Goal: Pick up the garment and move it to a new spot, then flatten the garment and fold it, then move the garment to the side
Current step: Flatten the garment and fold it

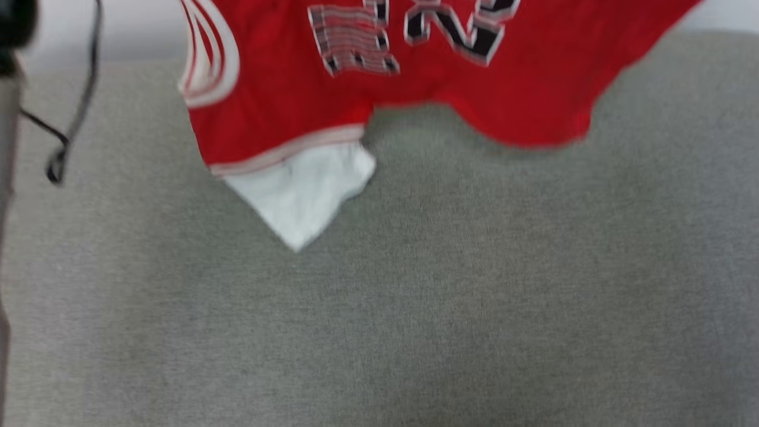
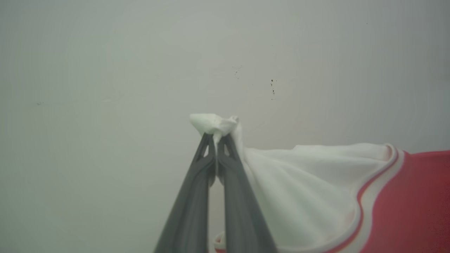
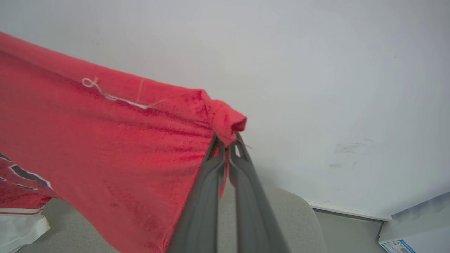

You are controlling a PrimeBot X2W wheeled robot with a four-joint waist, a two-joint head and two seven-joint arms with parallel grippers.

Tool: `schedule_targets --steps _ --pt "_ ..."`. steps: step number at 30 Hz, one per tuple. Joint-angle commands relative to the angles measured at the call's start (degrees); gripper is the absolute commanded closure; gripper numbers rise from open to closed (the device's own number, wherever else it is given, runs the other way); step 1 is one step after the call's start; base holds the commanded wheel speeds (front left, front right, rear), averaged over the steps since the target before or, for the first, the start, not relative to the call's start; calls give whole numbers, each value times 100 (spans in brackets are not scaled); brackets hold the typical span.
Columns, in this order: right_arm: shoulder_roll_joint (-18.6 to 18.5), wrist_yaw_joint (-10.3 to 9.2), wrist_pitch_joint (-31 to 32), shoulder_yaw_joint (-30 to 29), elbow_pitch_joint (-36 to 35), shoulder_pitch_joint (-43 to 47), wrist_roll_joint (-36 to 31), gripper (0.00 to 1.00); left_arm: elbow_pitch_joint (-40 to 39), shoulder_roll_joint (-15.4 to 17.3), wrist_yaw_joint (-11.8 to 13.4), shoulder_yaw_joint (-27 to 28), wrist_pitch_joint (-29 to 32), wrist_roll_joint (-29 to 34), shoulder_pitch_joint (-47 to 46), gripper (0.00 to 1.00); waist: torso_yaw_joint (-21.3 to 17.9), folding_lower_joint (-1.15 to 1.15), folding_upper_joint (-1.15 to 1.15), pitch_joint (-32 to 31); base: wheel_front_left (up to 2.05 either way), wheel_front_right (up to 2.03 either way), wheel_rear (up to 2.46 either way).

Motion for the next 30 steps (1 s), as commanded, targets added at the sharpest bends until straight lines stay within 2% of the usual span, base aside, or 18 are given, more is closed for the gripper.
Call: schedule_targets --steps 1,9,17,22,30 --pt "65 -5 -213 -15 136 -409 -116 100 259 30 -25 29 -89 144 -504 100 -123 0 0 681 0 0 0" --pt "297 -6 -1221 -97 649 -1630 -336 100 1020 92 -112 95 -349 426 -2007 100 -346 0 0 1585 0 0 0" --pt "370 -6 -2466 117 1273 -2716 -400 100 1523 125 -70 137 -532 562 -3078 100 -435 0 0 2377 0 0 0" --pt "423 -6 -3003 401 1832 -3203 -207 100 1631 91 5 140 -568 567 -3267 100 -410 0 0 2745 0 0 0" --pt "526 -6 -3439 1159 2680 -3406 314 100 1764 -31 28 224 -795 332 -2793 100 -299 0 0 3029 0 0 0"
